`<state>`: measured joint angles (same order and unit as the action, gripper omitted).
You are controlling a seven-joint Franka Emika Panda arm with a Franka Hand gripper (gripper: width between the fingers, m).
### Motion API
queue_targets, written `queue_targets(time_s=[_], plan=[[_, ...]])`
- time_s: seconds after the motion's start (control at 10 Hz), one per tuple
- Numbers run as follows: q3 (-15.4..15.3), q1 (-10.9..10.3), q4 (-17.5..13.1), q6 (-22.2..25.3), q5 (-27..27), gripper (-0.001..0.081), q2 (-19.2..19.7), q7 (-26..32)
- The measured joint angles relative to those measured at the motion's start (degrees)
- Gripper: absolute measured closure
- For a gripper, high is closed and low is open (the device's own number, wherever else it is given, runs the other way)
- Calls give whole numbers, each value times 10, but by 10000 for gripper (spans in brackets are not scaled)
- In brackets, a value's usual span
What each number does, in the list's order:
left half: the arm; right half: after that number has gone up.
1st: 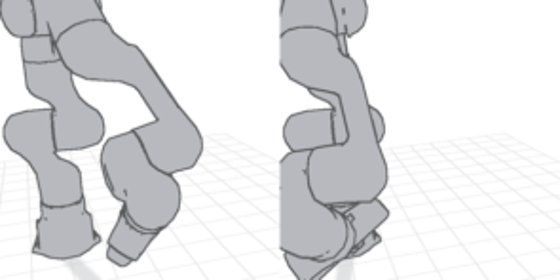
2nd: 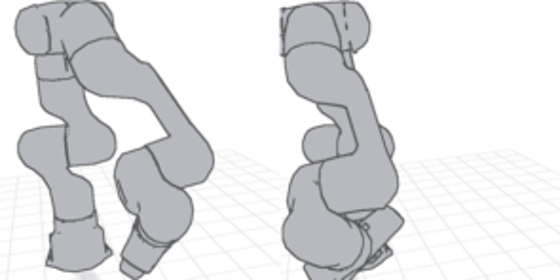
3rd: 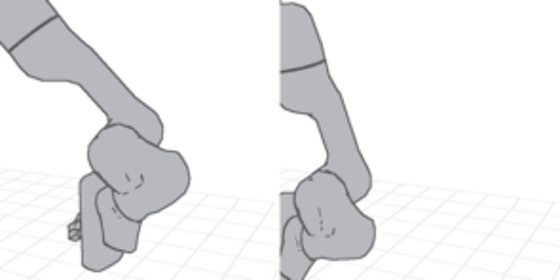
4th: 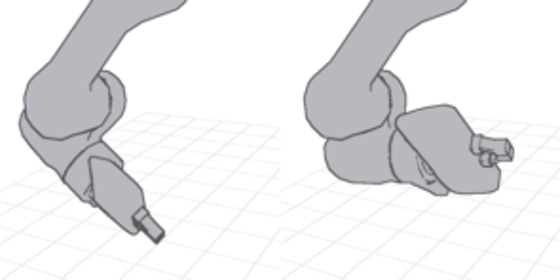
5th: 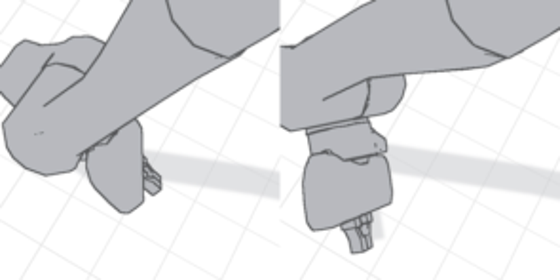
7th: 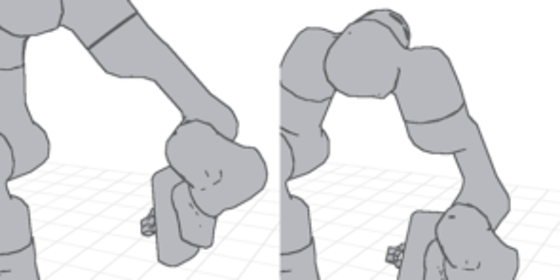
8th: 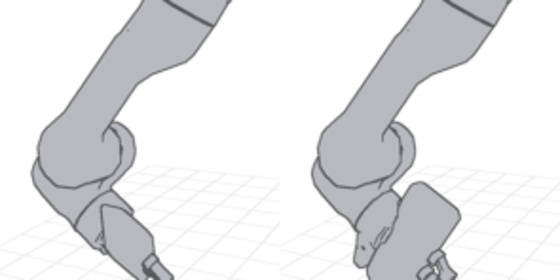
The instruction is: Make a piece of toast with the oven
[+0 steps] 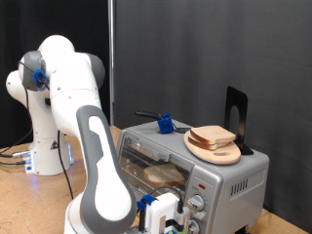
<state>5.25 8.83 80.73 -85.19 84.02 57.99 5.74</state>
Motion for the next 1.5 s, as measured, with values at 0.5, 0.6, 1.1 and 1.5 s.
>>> queue_targets(time_s=[0.5,0.6,1.1,1.5], plan=[[-3,0,22,-27,35,804,-13,57],[-6,0,29,-36,51,804,-15,105],[-6,0,25,-35,52,806,-15,203],[-5,0,2,-29,23,806,-9,262]])
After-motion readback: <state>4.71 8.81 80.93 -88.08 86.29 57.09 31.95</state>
